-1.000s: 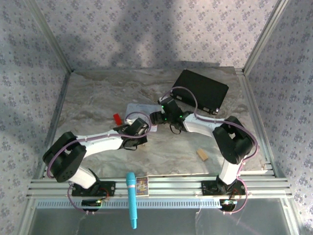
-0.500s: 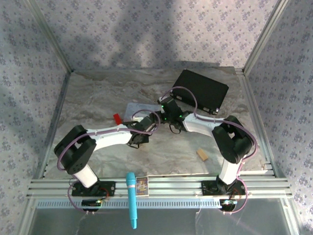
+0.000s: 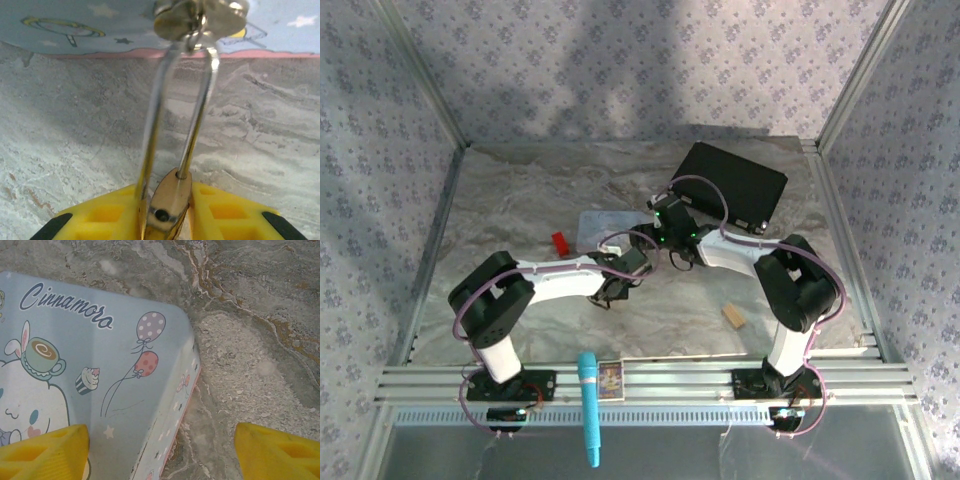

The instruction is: Unlock a padlock with a key

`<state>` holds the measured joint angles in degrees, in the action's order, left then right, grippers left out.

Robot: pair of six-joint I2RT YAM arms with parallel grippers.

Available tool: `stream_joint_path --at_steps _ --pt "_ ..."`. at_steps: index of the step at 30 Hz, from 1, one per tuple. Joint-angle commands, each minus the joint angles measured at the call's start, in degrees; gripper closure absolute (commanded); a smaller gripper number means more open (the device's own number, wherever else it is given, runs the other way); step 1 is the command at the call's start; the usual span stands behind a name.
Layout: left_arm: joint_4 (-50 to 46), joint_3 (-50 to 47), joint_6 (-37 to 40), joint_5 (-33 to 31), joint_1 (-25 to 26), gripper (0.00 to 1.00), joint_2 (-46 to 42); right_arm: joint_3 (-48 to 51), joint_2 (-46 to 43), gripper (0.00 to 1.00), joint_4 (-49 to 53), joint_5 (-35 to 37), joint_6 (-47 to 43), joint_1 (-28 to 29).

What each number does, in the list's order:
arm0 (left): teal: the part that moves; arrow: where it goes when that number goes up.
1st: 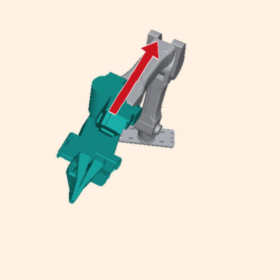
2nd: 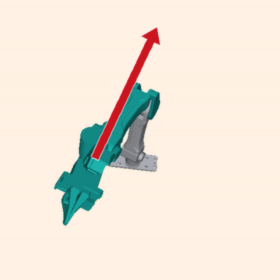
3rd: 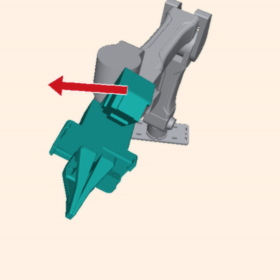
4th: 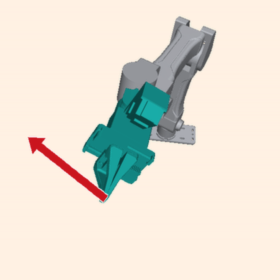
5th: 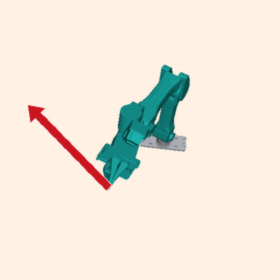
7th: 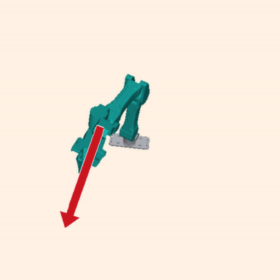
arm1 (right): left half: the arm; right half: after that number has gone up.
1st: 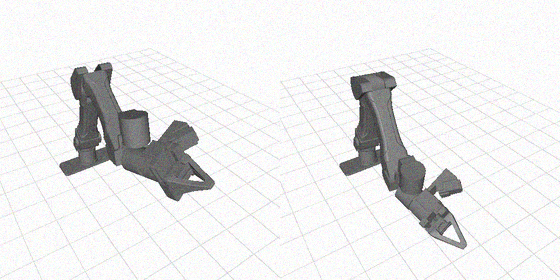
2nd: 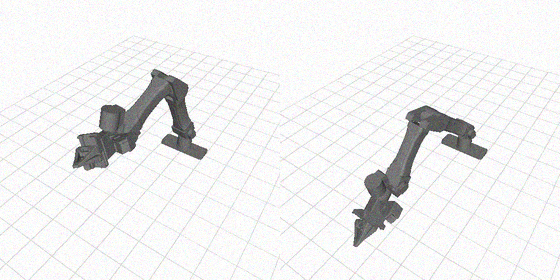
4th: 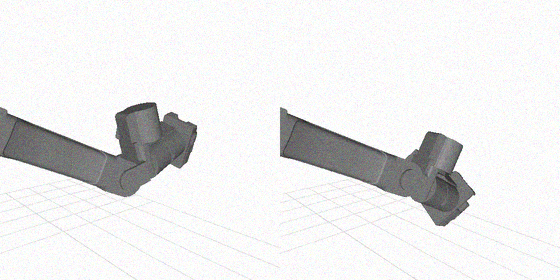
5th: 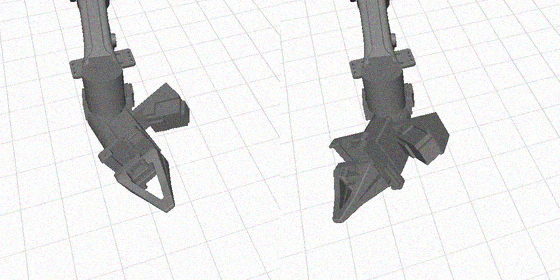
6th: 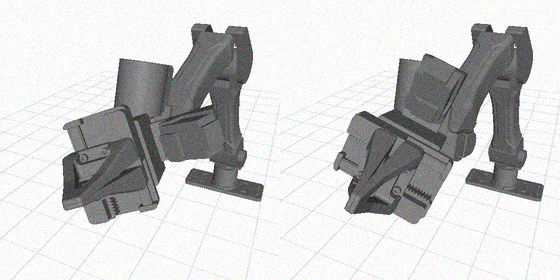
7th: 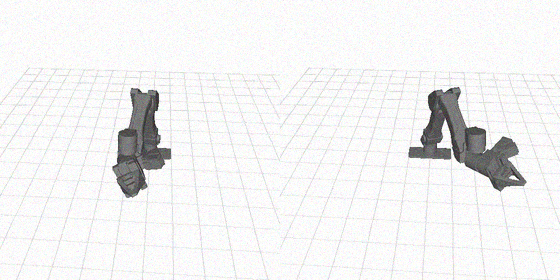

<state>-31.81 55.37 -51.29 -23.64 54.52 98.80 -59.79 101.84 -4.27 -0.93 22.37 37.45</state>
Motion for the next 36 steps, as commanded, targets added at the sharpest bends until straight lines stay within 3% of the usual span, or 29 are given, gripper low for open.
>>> stream_joint_path --at_steps 1,6,12,19,27,28,32,36 --pt "-5.6 1.8 -0.1 -1.0 1.7 0.71 1.8 2.6 3.4 0.23 7.4 3.1 0.2 -1.4" --pt "-10.9 4.1 -1.0 -4.3 3.5 0.74 4.3 2.6 3.4 0.23 7.5 3.2 0.4 -1.6" --pt "-13.1 5.6 -0.3 -7.3 4.6 0.83 6.4 2.9 3.4 0.23 7.3 2.8 0.5 -1.6" --pt "-12.5 7.8 1.6 -7.9 7.6 0.74 7.1 3.1 3.1 0.22 7.0 2.8 0.8 -2.0" --pt "-13.2 9.5 2.0 -7.8 8.8 0.72 7.5 3.0 3.1 0.22 6.7 2.6 1.4 -2.1" --pt "-12.3 9.0 2.3 -7.2 8.8 0.7 6.8 3.0 2.8 0.21 6.4 2.5 1.2 -2.1" --pt "-8.6 7.1 3.4 -5.3 8.6 0.3 2.0 2.9 1.1 0.1 5.5 2.8 -0.5 -2.2" --pt "-5.4 5.9 4.8 -3.9 8.1 0.11 -3.9 -0.2 -0.3 0.05 7.7 2.8 -4.1 -2.4"
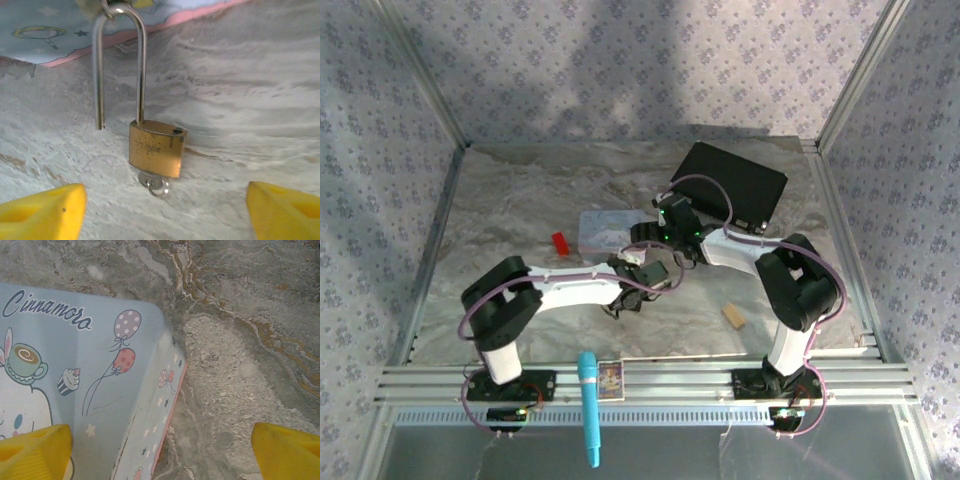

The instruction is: Unlock a padlock with a key

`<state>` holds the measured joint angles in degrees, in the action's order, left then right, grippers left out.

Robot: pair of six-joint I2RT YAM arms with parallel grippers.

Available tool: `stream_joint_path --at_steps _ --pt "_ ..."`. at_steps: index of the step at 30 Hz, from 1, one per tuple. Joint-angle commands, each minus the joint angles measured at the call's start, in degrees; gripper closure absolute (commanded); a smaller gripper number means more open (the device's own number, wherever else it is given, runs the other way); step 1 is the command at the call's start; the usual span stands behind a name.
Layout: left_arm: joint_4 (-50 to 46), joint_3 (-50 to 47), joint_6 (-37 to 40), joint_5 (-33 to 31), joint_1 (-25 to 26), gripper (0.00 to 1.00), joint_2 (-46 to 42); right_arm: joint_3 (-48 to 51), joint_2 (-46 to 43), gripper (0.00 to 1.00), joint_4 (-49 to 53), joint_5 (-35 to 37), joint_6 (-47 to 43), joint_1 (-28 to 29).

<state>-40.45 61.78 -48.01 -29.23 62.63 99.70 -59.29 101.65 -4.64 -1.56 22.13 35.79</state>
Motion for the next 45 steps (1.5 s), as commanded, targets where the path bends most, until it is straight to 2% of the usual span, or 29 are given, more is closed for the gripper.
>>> stream_joint_path --at_steps 1,6,8,11,14,15,17,20,23,28,31,34,36,38,40,43,45 --pt "3.9 -0.9 2.0 2.2 -0.3 0.08 -6.4 -1.6 -0.6 0.04 8.8 3.8 -4.8 -0.7" --pt "6.7 -3.4 3.7 5.1 -3.1 0.0 -16.3 -3.3 -4.5 0.01 10.6 7.6 -5.9 -0.6" --pt "10.0 -6.5 4.5 6.0 -5.0 0.0 -22.6 -0.8 -9.0 0.01 8.2 12.7 -4.3 0.3" --pt "15.0 -12.0 4.7 6.2 -8.1 0.0 -32.2 4.6 -16.3 0.01 2.7 18.4 -7.4 2.2" --pt "18.5 -16.5 4.6 7.1 -11.6 0.0 -39.7 4.9 -21.2 0.01 6.4 19.9 -9.5 2.9" --pt "18.9 -17.3 4.6 8.2 -12.9 0.0 -41.3 4.7 -22.3 0.01 7.6 22.1 -9.2 3.4" --pt "19.7 -18.9 4.9 11.0 -16.2 0.0 -44.0 3.4 -24.6 0.01 13.0 31.6 -5.9 5.2" --pt "19.4 -20.2 5.5 14.1 -20.6 0.0 -46.4 1.9 -28.7 0.01 17.4 35.5 -8.8 6.7" --pt "17.5 -20.5 5.4 13.9 -22.8 0.0 -47.8 3.7 -33.2 0.01 17.3 28.8 -10.5 6.7" --pt "15.2 -21.3 5.7 11.6 -23.3 0.0 -49.6 5.1 -39.3 0.01 21.3 19.0 -7.5 7.1" --pt "12.2 -21.2 4.2 10.8 -24.6 0.0 -49.4 9.3 -43.7 0.01 17.9 13.9 -4.2 7.8" --pt "12.8 -22.1 4.5 12.9 -24.9 0.0 -49.3 10.1 -42.5 0.01 21.1 14.6 3.1 6.9" --pt "13.3 -22.7 4.6 13.7 -24.9 0.0 -49.4 8.8 -39.7 0.01 24.9 11.2 5.7 5.1" --pt "14.0 -23.4 4.9 14.5 -24.9 0.0 -49.3 7.5 -36.4 0.01 28.4 11.0 9.0 5.2" --pt "14.5 -24.2 4.8 15.3 -25.0 0.0 -49.4 7.2 -33.6 0.03 28.0 11.3 8.4 8.0" --pt "14.6 -25.4 3.7 15.0 -25.0 0.0 -50.2 4.6 -28.3 0.02 29.4 18.6 8.7 14.9" --pt "14.5 -26.2 3.0 14.3 -25.0 0.0 -50.8 2.0 -23.6 0.02 30.7 19.7 10.9 17.7"
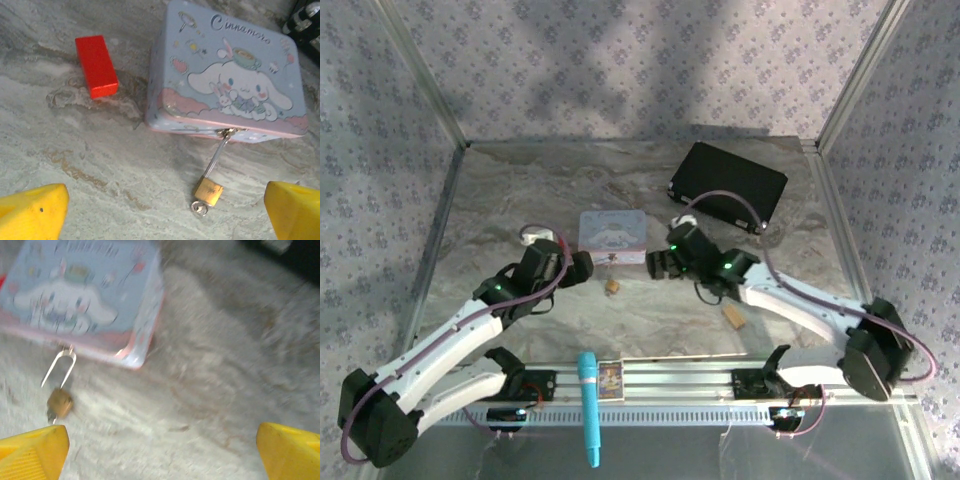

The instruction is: Unlock a padlock with a key

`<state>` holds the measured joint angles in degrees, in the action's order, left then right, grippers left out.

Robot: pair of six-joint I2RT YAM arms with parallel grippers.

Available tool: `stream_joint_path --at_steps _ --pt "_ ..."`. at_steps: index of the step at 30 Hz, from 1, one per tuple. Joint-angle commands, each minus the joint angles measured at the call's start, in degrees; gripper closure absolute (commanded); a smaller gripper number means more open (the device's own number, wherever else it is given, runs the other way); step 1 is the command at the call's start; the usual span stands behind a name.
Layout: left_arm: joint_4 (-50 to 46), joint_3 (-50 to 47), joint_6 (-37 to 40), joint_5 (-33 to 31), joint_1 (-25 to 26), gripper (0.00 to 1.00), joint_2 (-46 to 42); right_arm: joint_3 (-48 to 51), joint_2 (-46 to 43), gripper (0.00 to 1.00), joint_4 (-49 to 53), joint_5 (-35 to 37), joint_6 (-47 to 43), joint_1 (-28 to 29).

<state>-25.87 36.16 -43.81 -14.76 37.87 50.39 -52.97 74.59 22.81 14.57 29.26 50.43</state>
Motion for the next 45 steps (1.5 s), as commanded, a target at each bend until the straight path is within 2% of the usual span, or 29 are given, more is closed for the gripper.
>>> stream_joint_path --at_steps 1,6,9,11,15,26,35,39,43,45 --pt "-0.1 -0.9 -1.3 -0.3 -0.4 0.0 -1.8 -5.8 6.1 0.02 3.3 3.3 4.6 4.2" --pt "-4.4 -0.5 0.5 -0.4 -2.8 0.0 -4.7 -14.4 18.6 0.05 4.5 5.5 5.5 10.5" --pt "-6.2 -1.3 2.7 4.5 -7.8 0.0 -7.8 -20.6 25.5 0.09 6.6 5.6 5.7 12.5" --pt "-7.3 -1.8 3.0 8.1 -11.7 0.0 -9.2 -22.7 29.0 0.17 5.7 3.9 5.2 12.8" --pt "-7.5 -3.3 2.9 10.4 -14.6 0.0 -11.3 -23.9 32.4 0.27 3.2 2.9 5.0 13.2" --pt "-4.0 -6.2 1.4 11.9 -14.9 0.0 -10.3 -28.7 41.7 0.37 6.3 7.9 6.3 13.9" --pt "-2.9 -6.5 1.2 12.4 -14.9 0.0 -8.4 -28.4 44.0 0.44 6.3 8.3 9.1 14.2" --pt "-2.5 -6.7 1.0 12.7 -14.9 0.0 -8.5 -27.0 43.7 0.43 5.6 8.0 9.8 14.3" --pt "-2.2 -7.1 0.7 12.7 -14.9 0.0 -8.7 -28.0 43.6 0.33 4.8 7.4 9.1 14.5" --pt "-2.2 -7.1 0.5 12.9 -14.9 0.0 -8.9 -28.5 43.8 0.33 4.7 7.2 9.1 14.6"
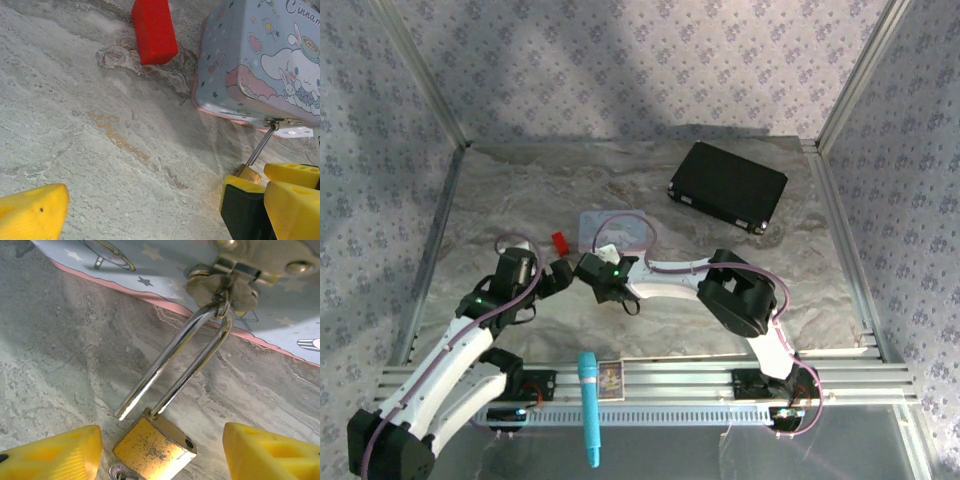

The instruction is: Unlock a padlock with a key

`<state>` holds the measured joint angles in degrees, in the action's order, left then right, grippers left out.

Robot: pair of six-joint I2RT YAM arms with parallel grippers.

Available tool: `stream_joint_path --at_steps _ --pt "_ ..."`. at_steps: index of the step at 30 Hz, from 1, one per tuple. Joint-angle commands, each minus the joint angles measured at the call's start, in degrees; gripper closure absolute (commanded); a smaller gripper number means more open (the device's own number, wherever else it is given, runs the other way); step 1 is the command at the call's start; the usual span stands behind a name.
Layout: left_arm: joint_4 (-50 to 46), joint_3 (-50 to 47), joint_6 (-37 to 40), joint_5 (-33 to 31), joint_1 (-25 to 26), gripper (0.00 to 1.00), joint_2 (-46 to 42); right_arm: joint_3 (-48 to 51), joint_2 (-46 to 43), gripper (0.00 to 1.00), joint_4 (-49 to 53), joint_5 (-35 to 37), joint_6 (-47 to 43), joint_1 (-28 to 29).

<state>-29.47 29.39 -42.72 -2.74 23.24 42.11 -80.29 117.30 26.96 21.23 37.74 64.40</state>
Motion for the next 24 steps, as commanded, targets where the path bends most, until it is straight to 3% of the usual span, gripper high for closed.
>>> stream_joint_path --at_steps 1,16,24 --pt "1.5 -0.4 -0.6 0.9 -0.3 0.0 -0.7 -1.4 1.5 0.33 0.7 0.2 0.8 0.6" --pt "2.6 -0.4 -0.7 1.7 -0.3 0.0 -0.1 6.2 -0.9 0.57 -1.5 0.0 4.1 -1.3" --pt "2.8 1.0 2.3 2.0 0.1 0.0 0.6 14.5 -7.1 0.61 -5.9 -1.2 4.0 -2.1"
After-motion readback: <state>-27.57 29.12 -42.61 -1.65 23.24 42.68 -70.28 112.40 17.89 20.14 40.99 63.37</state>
